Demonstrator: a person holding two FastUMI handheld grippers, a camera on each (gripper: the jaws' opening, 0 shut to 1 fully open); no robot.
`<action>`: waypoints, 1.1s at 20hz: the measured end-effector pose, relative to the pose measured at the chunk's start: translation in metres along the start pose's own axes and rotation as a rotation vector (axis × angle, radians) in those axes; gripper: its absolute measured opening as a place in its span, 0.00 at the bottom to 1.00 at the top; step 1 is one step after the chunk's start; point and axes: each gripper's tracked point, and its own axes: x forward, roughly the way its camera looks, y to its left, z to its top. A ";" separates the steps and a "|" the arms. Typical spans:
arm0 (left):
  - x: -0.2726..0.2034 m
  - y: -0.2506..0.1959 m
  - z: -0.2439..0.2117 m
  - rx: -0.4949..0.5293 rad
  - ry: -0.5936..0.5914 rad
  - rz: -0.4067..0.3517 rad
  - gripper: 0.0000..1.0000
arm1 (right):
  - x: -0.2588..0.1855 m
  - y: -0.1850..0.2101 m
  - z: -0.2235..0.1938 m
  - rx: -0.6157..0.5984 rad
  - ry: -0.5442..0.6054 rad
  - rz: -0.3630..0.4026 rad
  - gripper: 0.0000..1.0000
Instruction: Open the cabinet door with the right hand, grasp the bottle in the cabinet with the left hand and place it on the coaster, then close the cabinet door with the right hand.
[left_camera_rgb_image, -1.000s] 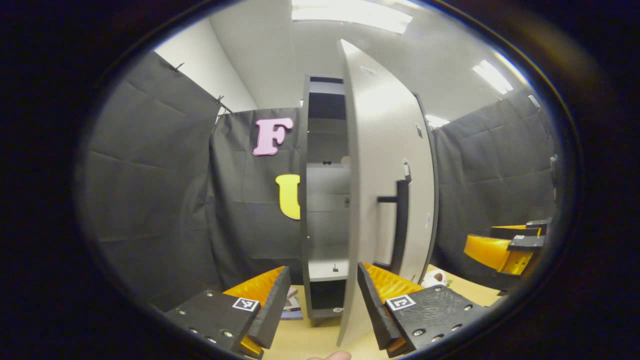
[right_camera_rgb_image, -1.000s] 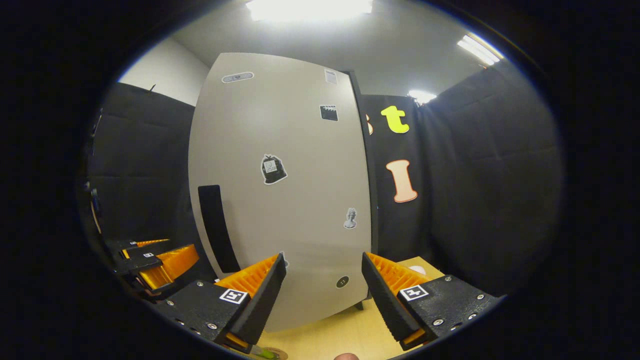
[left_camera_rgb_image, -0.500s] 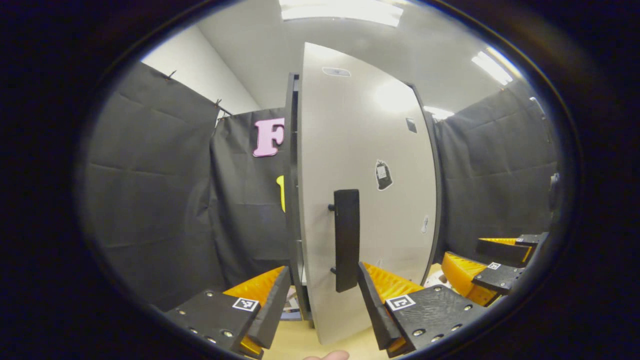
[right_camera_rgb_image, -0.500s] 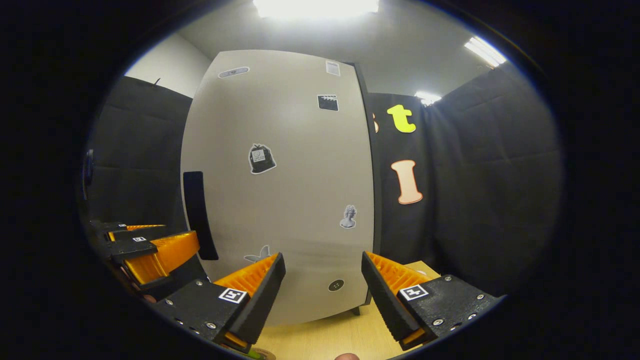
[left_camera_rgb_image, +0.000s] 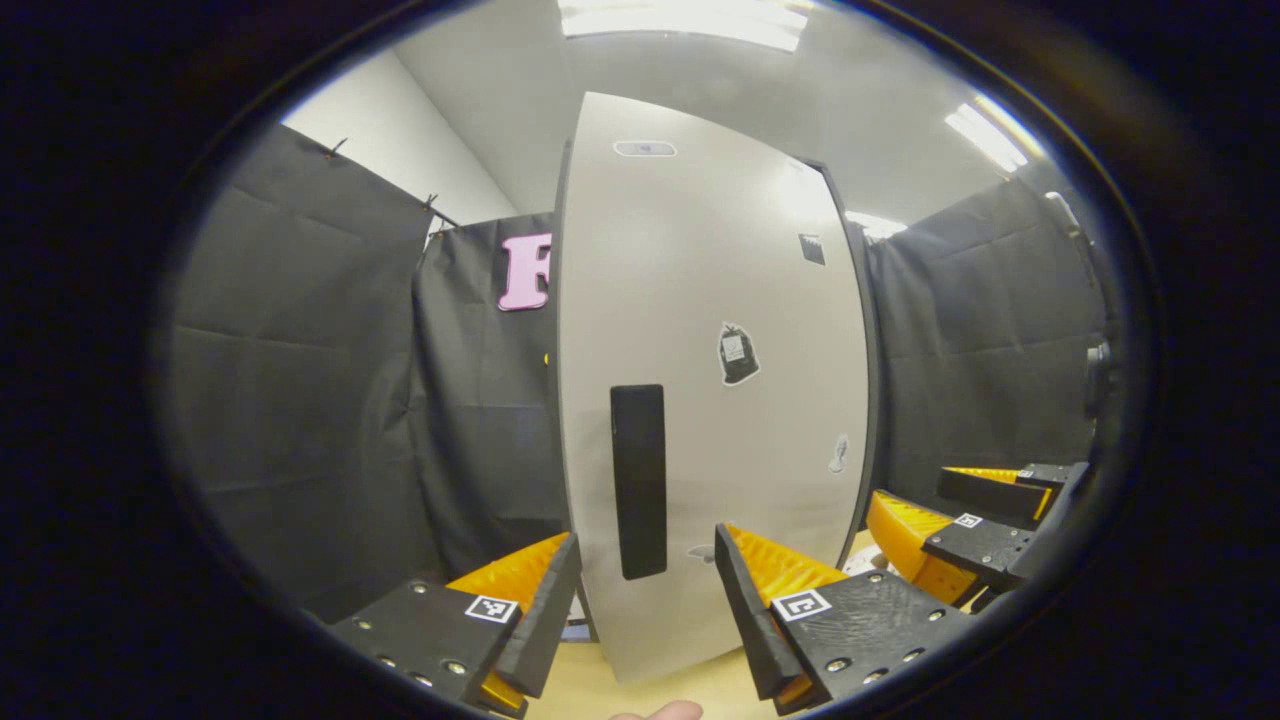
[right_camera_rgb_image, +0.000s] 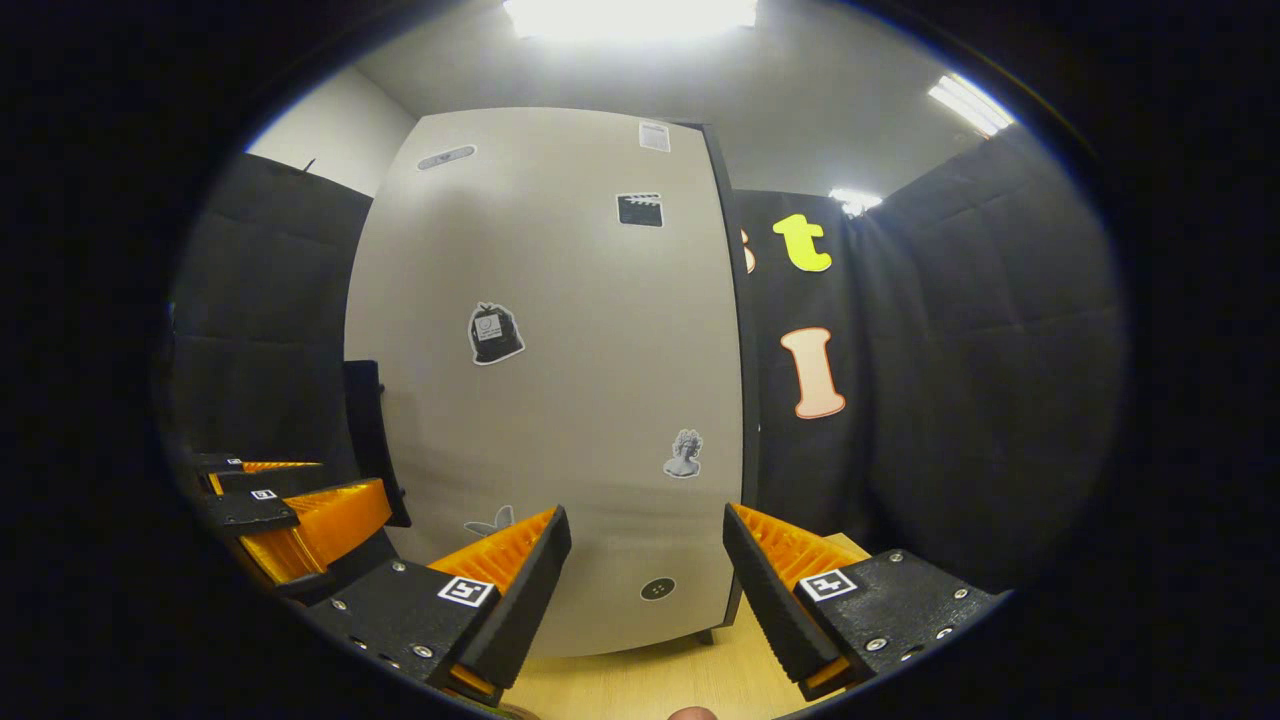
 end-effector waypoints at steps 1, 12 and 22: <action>-0.001 0.003 0.001 0.004 -0.002 0.011 0.75 | 0.001 0.003 -0.003 0.004 0.009 0.004 0.95; 0.003 0.001 -0.002 -0.010 -0.008 0.013 0.80 | -0.010 0.015 -0.008 0.016 0.040 0.057 0.95; 0.004 -0.009 -0.003 0.004 -0.013 -0.027 0.80 | -0.011 -0.001 -0.014 0.034 0.054 0.048 0.95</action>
